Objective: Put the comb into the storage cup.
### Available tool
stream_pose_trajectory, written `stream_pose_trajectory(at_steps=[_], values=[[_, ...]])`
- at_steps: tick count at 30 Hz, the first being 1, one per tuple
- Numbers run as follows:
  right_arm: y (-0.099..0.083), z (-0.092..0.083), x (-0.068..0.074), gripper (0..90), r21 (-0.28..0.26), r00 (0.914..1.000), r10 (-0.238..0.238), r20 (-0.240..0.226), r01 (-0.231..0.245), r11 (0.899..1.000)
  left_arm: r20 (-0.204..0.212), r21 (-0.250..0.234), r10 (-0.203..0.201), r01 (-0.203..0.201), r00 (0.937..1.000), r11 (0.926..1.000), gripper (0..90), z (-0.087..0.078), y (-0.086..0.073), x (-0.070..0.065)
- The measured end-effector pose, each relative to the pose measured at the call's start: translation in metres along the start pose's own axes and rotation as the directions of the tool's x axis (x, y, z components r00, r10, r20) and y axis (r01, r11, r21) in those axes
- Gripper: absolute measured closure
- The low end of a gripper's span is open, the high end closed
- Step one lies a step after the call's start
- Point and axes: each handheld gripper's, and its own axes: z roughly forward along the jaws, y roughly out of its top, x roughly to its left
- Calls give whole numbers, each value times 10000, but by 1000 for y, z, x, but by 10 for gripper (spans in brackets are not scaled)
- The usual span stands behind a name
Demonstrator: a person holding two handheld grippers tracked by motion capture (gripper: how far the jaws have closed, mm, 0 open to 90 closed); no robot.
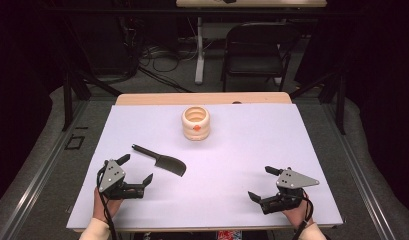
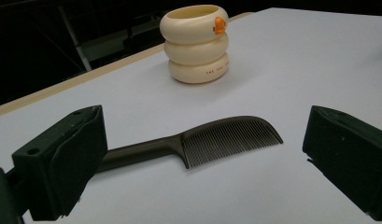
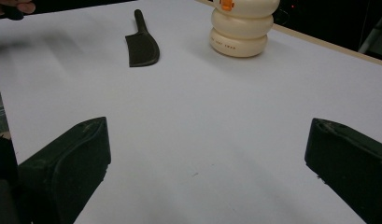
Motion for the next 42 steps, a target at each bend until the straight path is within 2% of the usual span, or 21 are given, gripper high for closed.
stream_pose_trajectory(at_steps=[5, 9, 18, 21, 27, 33, 42], values=[[0, 0, -1, 0, -16, 10000, 54, 15, -54, 10000, -64, 59, -32, 32, 10000, 10000, 1, 7, 3, 3], [-1, 0, -1, 0, 10, 10000, 56, 34, -56, 10000, 57, -198, -191, 192, 9998, 9996, 1, 9, 7, 10], [0, 2, 1, 0, 22, 10000, 69, 24, -69, 10000, -15, 248, -336, 337, 9994, 9991, 2, 23, 12, 19], [0, 3, 0, 0, 52, 10000, 60, -19, -60, 10000, -41, 526, -337, 339, 9994, 9980, 3, 29, 16, 21], [1, 4, 0, 0, 28, 10000, 2, -62, -1, 10000, -3, 601, -441, 441, 9990, 9972, 1, 35, 19, 28], [0, 3, -1, 0, 67, 10000, 34, -30, -33, 10000, -257, 733, -590, 607, 9979, 9955, 0, 41, 21, 39], [0, 4, -1, 0, 70, 10000, 32, -62, -32, 10000, -821, 1025, -964, 1046, 9920, 9892, 0, 52, 24, 57]])
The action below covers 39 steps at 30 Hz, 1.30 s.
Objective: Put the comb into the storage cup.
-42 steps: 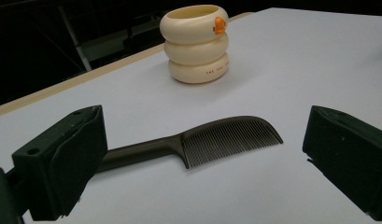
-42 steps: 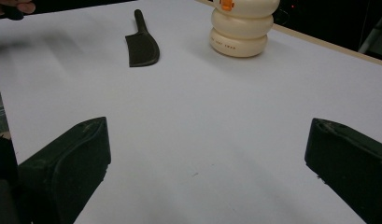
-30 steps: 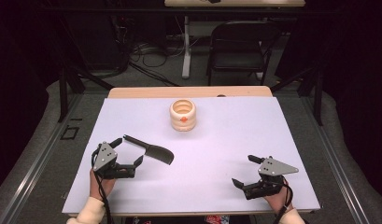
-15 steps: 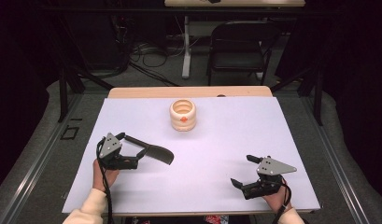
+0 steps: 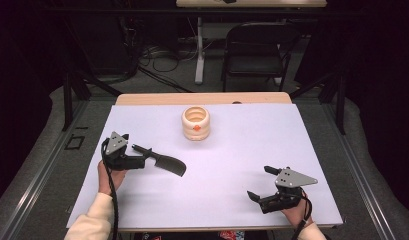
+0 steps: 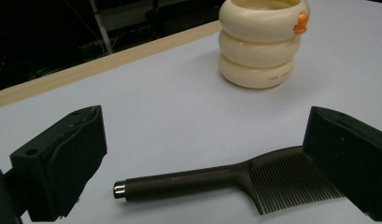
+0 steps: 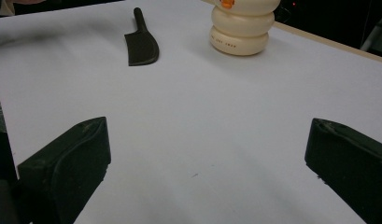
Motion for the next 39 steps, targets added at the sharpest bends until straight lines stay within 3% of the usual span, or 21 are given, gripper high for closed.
stream_pose_trajectory(at_steps=[12, 14, 15, 17, 18, 19, 24, 28, 30, 32, 33, 39], values=[[0, -1, 1, 0, 33, 10000, -21, 1, 21, 10000, -303, 559, -134, 151, 9995, 9983, 41, 18, 2, 14], [0, 0, 1, 0, 31, 10000, -19, -35, 20, 10000, -383, 672, -208, 233, 9990, 9975, 91, 22, 1, 18], [0, 0, 1, 0, 44, 10000, -14, -34, 14, 10000, -389, 733, -260, 288, 9989, 9969, 161, 24, 0, 19], [0, 0, 1, 0, 38, 10000, -27, -20, 27, 10000, -400, 879, -358, 393, 9986, 9954, 165, 29, -1, 23], [0, 0, 2, 0, 45, 10000, -32, -22, 32, 10000, -367, 917, -374, 406, 9986, 9950, 234, 31, -2, 25], [0, 0, 2, 0, 45, 10000, -32, -22, 32, 10000, -367, 975, -340, 374, 9987, 9945, 234, 33, -2, 26], [0, 0, 2, 0, 56, 10000, -9, -40, 9, 10000, -513, 1360, -206, 274, 9985, 9903, 406, 41, -7, 31], [0, 1, 2, 0, 70, 10000, -54, -73, 54, 10000, -641, 1412, -316, 404, 9974, 9892, 612, 43, -10, 35], [0, 1, 2, 0, 92, 9999, -112, -58, 113, 9999, -722, 1582, -307, 419, 9969, 9865, 727, 45, -11, 38], [0, 1, 2, 0, 79, 9999, -114, -64, 115, 9999, -687, 1848, -418, 539, 9968, 9813, 752, 47, -12, 40], [0, 1, 2, 0, 89, 9999, -126, -45, 127, 9999, -600, 1897, -611, 715, 9963, 9792, 824, 48, -12, 43], [0, 1, 2, 0, 99, 9998, -177, -9, 178, 9998, -648, 2193, -558, 688, 9963, 9732, 900, 53, -13, 46]])
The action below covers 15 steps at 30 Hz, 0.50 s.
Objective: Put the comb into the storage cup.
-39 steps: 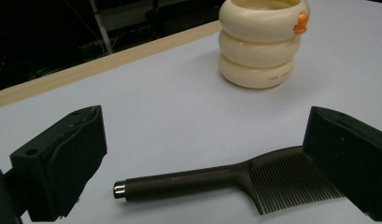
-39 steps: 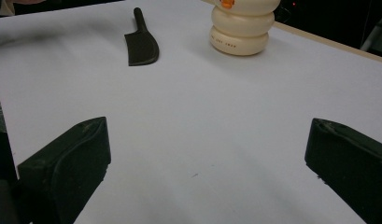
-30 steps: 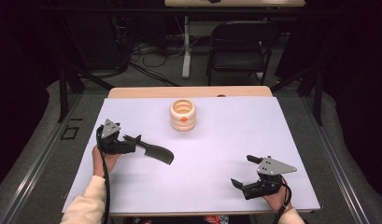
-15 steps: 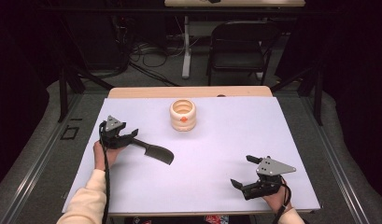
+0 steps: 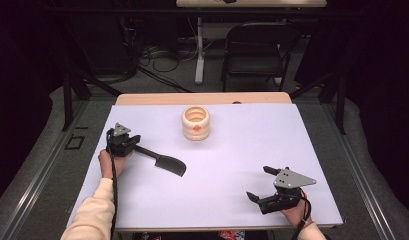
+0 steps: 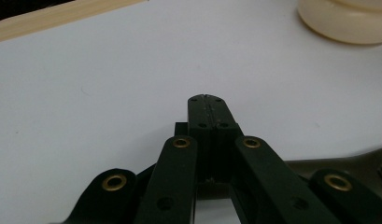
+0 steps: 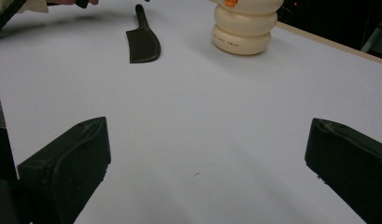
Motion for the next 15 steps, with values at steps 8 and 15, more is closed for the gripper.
stream_pose_trajectory(at_steps=[8, 15], values=[[0, -1, 0, 0, 15, 10000, 14, 1, -14, 10000, -41, 450, 323, -321, 9995, 9985, 900, 7, -1, 0], [0, -2, 0, 0, -43, 10000, -17, 43, 18, 10000, -46, 884, 815, -807, 9967, 9928, 900, 8, -3, -2]])
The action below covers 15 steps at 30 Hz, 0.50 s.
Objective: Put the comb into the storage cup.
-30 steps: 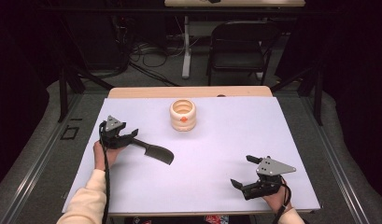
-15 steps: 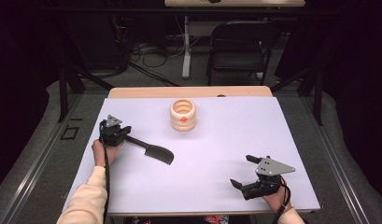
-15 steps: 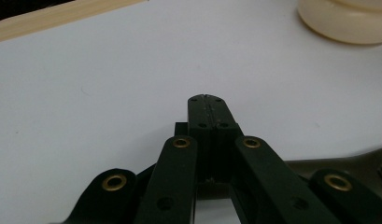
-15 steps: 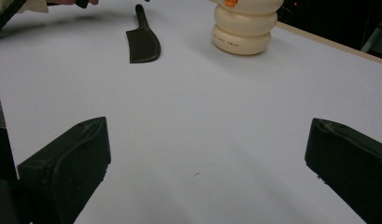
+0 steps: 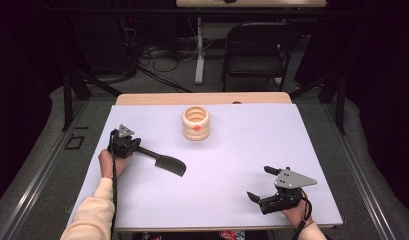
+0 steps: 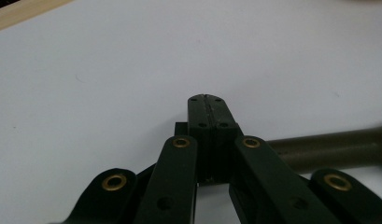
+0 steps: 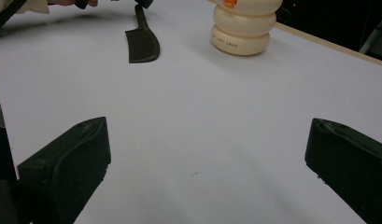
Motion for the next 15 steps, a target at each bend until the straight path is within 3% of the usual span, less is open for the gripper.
stream_pose_trajectory(at_steps=[9, 15], values=[[0, -1, -1, 0, 39, 10000, 4, 68, -5, 10000, 114, 581, 523, -529, 9986, 9969, 900, -3, -3, -6], [0, -1, 0, 0, 53, 10000, -37, 74, 37, 10000, 193, 687, 518, -530, 9985, 9962, 900, -4, -5, -6]])
